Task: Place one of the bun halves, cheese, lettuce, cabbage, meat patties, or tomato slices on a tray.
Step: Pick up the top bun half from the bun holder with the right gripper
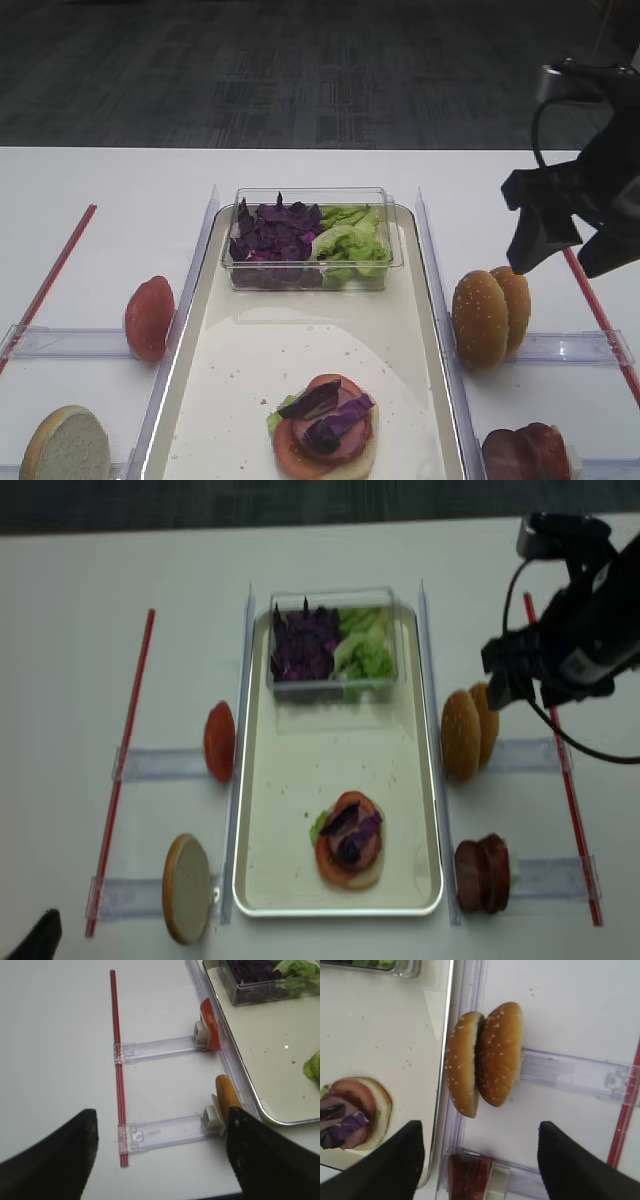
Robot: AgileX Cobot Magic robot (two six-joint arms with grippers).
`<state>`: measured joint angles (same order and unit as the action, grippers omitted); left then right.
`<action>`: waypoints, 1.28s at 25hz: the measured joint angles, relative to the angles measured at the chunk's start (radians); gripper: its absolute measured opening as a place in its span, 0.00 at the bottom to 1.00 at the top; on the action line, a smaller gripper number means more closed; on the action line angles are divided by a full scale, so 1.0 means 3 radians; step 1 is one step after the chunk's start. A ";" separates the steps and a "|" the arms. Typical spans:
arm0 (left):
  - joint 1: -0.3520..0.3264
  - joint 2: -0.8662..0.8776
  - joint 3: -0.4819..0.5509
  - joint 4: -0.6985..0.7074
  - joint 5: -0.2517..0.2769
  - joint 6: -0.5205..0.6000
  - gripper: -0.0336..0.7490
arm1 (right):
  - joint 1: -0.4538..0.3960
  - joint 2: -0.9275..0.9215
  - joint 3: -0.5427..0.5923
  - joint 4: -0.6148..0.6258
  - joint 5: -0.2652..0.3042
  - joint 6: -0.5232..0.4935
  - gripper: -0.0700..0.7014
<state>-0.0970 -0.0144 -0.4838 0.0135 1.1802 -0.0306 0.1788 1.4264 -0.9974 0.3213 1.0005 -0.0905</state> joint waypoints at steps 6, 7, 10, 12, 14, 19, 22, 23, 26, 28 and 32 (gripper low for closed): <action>0.0000 0.0000 0.0000 0.0000 0.0000 0.0000 0.67 | 0.0233 0.0188 0.0000 0.0131 -0.0131 0.0000 0.75; 0.0000 0.0000 0.0000 0.0000 0.0000 0.0000 0.67 | 0.0268 0.0226 0.0000 0.0153 -0.0148 0.0000 0.75; 0.0000 0.0000 0.0000 0.0000 0.0000 0.0000 0.67 | 0.0317 0.0315 0.0000 0.0173 -0.0206 0.0000 0.75; 0.0000 0.0000 0.0000 0.0000 0.0000 0.0000 0.67 | 0.0330 0.0366 0.0000 0.0178 -0.0239 0.0000 0.74; 0.0000 0.0000 0.0000 0.0000 0.0000 0.0000 0.67 | 0.0330 0.0413 -0.0006 0.0178 -0.0263 0.0006 0.74; 0.0000 0.0000 0.0000 0.0000 0.0000 0.0000 0.67 | 0.0330 0.0527 -0.0006 0.0178 -0.0332 0.0000 0.74; 0.0000 0.0000 0.0000 0.0000 0.0000 0.0000 0.67 | 0.0330 0.0588 -0.0012 0.0180 -0.0363 -0.0006 0.74; 0.0000 0.0000 0.0000 0.0000 0.0000 0.0000 0.67 | 0.0330 0.0603 -0.0012 0.0186 -0.0387 -0.0006 0.74; 0.0000 0.0000 0.0000 0.0000 0.0000 0.0000 0.67 | 0.0330 0.0659 -0.0012 0.0193 -0.0437 -0.0036 0.72; 0.0000 0.0000 0.0000 0.0000 0.0000 0.0000 0.67 | 0.0330 0.0681 -0.0012 0.0227 -0.0462 -0.0066 0.69; 0.0005 0.0000 0.0000 0.0000 0.0000 0.0000 0.67 | 0.0330 0.0742 -0.0012 0.0247 -0.0512 -0.0093 0.65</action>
<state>-0.0954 -0.0144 -0.4838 0.0135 1.1802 -0.0306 0.2779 1.6489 -1.0010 0.3955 0.8469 -0.1186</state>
